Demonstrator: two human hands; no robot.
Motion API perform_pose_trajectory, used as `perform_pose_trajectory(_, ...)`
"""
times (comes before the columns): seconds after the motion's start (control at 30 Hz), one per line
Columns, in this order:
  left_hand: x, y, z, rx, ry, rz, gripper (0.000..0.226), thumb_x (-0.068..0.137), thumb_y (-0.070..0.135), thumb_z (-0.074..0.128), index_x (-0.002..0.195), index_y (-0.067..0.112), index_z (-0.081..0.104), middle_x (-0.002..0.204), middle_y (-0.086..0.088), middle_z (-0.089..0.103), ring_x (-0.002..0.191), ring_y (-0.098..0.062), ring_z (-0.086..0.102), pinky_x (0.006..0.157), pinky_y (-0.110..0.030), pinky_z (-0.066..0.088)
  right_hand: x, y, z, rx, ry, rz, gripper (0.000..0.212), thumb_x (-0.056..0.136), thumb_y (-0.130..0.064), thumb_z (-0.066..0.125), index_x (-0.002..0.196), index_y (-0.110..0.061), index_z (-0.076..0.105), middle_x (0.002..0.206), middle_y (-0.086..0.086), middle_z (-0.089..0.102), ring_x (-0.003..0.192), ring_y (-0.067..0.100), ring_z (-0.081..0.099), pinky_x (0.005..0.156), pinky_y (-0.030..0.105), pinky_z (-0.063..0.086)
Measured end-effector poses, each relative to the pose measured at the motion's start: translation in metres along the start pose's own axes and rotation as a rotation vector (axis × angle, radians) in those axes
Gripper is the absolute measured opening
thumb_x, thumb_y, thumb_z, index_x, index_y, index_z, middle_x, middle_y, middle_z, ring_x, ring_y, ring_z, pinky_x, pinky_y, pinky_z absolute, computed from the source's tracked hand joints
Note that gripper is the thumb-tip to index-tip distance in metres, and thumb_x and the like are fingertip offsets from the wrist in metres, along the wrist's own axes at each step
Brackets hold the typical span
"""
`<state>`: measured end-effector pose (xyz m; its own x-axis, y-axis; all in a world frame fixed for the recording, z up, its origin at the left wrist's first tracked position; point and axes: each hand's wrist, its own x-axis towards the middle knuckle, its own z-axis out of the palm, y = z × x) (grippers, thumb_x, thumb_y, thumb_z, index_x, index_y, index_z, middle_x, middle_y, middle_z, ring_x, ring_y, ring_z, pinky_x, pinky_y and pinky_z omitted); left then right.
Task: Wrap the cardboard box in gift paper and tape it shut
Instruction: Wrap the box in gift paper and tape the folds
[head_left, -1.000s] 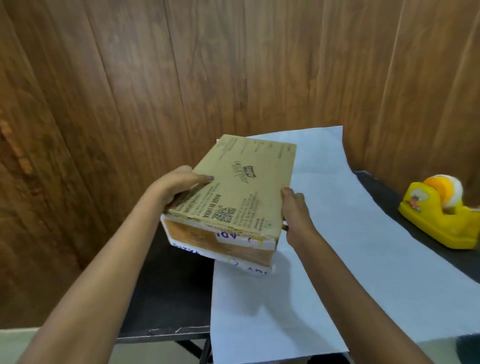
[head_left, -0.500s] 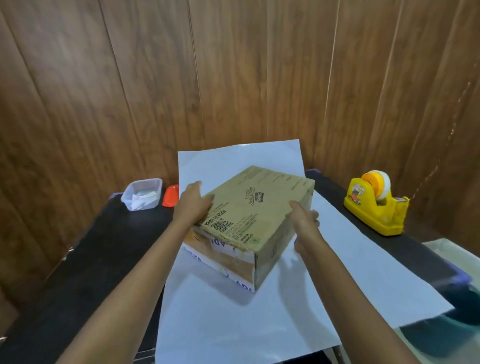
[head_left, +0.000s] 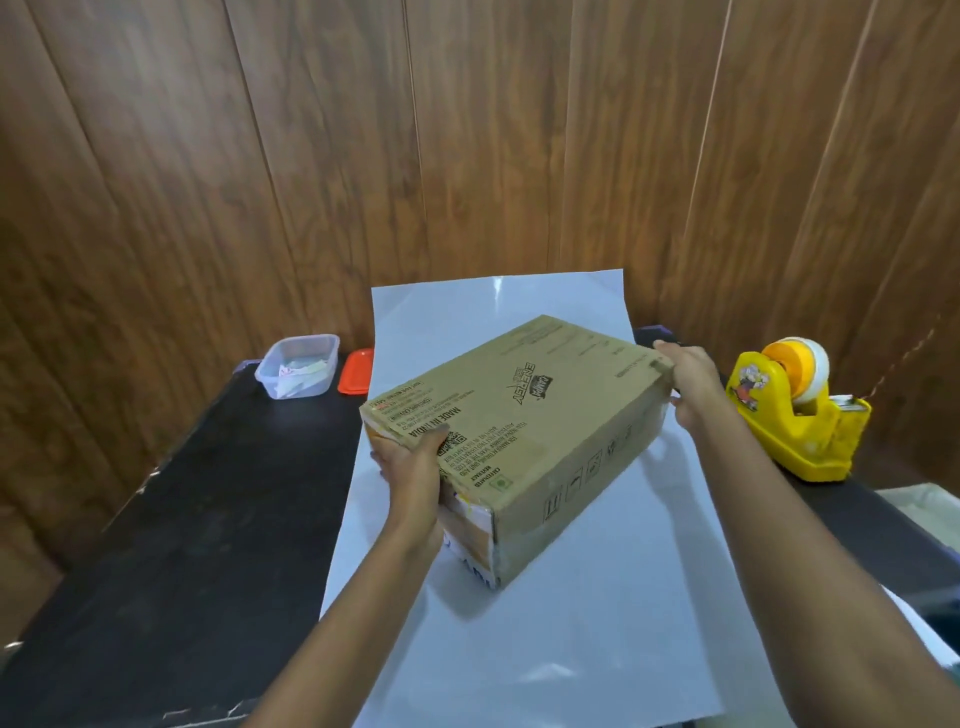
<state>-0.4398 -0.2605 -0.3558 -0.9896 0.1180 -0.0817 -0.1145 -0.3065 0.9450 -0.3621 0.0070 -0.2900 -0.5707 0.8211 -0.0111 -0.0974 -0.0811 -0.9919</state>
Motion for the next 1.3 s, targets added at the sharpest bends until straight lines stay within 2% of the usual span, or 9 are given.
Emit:
perform_pose_trajectory(0.07,0.002,0.008,0.003,-0.088,-0.09,-0.006,0.052,0.078,0.013,0.064,0.124,0.017,0.042,0.121,-0.01,0.057,0.101,-0.022,0.063,0.069,-0.03,0.056,-0.002,0.0,-0.017,0.069,0.065,-0.047,0.024,0.092,-0.012,0.054,0.068,-0.013,0.049,0.047,-0.006,0.052,0.039,0.005,0.047,0.036,0.013,0.03)
perform_pose_trajectory(0.13,0.005,0.02,-0.001,-0.125,-0.201,-0.058,0.045,0.085,0.002,0.055,0.128,0.008,0.043,0.119,-0.015,0.062,0.1,-0.027,0.065,0.067,-0.032,0.058,-0.012,0.0,-0.037,0.102,0.118,-0.045,0.019,0.088,-0.013,0.058,0.071,-0.017,0.05,0.055,-0.003,0.055,0.04,0.003,0.051,0.042,0.015,0.036)
perform_pose_trajectory(0.23,0.011,0.033,-0.012,-0.08,-0.3,-0.194,0.044,0.086,0.004,0.051,0.13,0.001,0.046,0.12,-0.02,0.062,0.102,-0.032,0.063,0.076,-0.039,0.057,-0.033,0.004,-0.064,0.153,0.1,-0.003,0.02,0.086,-0.009,0.058,0.07,-0.018,0.05,0.042,-0.01,0.057,0.041,0.006,0.054,0.042,0.014,0.041)
perform_pose_trajectory(0.3,0.01,0.039,-0.016,-0.049,-0.348,-0.242,0.038,0.088,0.007,0.049,0.126,0.001,0.05,0.105,-0.017,0.067,0.089,-0.028,0.067,0.069,-0.037,0.059,-0.046,0.008,-0.078,0.14,0.077,0.066,0.019,0.087,-0.01,0.059,0.069,-0.014,0.054,0.039,-0.009,0.057,0.036,0.005,0.055,0.041,0.015,0.046)
perform_pose_trajectory(0.4,0.006,0.042,-0.025,0.026,-0.4,-0.22,0.024,0.092,0.013,0.048,0.112,0.004,0.059,0.085,-0.01,0.073,0.074,-0.02,0.071,0.062,-0.032,0.059,-0.063,0.014,-0.092,0.083,-0.061,0.165,0.013,0.089,-0.016,0.059,0.076,-0.012,0.06,0.051,-0.003,0.066,0.044,0.008,0.063,0.048,0.02,0.051)
perform_pose_trajectory(0.53,-0.007,0.037,-0.033,0.073,-0.444,-0.267,0.019,0.094,0.017,0.048,0.101,0.009,0.064,0.082,-0.006,0.074,0.07,-0.016,0.071,0.064,-0.027,0.058,-0.069,0.02,-0.101,0.07,-0.316,0.295,0.02,0.092,-0.021,0.053,0.104,-0.009,0.064,0.083,0.006,0.075,0.069,0.016,0.072,0.063,0.027,0.058)
perform_pose_trajectory(0.63,-0.012,0.033,-0.033,0.021,-0.435,-0.278,0.019,0.093,0.014,0.047,0.103,0.009,0.063,0.083,-0.007,0.074,0.071,-0.018,0.071,0.063,-0.028,0.059,-0.064,0.016,-0.097,0.095,-0.37,0.297,0.027,0.092,-0.018,0.053,0.114,-0.006,0.061,0.091,0.008,0.074,0.075,0.018,0.072,0.066,0.028,0.06)
perform_pose_trajectory(0.77,-0.01,0.036,-0.03,-0.006,-0.409,-0.248,0.021,0.092,0.012,0.047,0.107,0.009,0.062,0.085,-0.008,0.074,0.072,-0.019,0.071,0.06,-0.028,0.059,-0.059,0.008,-0.087,0.113,-0.404,0.303,0.021,0.095,-0.017,0.047,0.106,-0.007,0.062,0.084,0.006,0.075,0.071,0.016,0.072,0.063,0.026,0.059)
perform_pose_trajectory(1.3,0.014,0.048,-0.026,0.03,-0.359,-0.33,0.018,0.092,0.01,0.048,0.102,0.007,0.063,0.081,-0.012,0.073,0.068,-0.023,0.072,0.057,-0.034,0.059,-0.041,0.014,-0.073,0.097,-0.425,0.415,0.021,0.096,-0.016,0.043,0.105,-0.008,0.061,0.078,0.01,0.074,0.063,0.021,0.072,0.052,0.03,0.058)
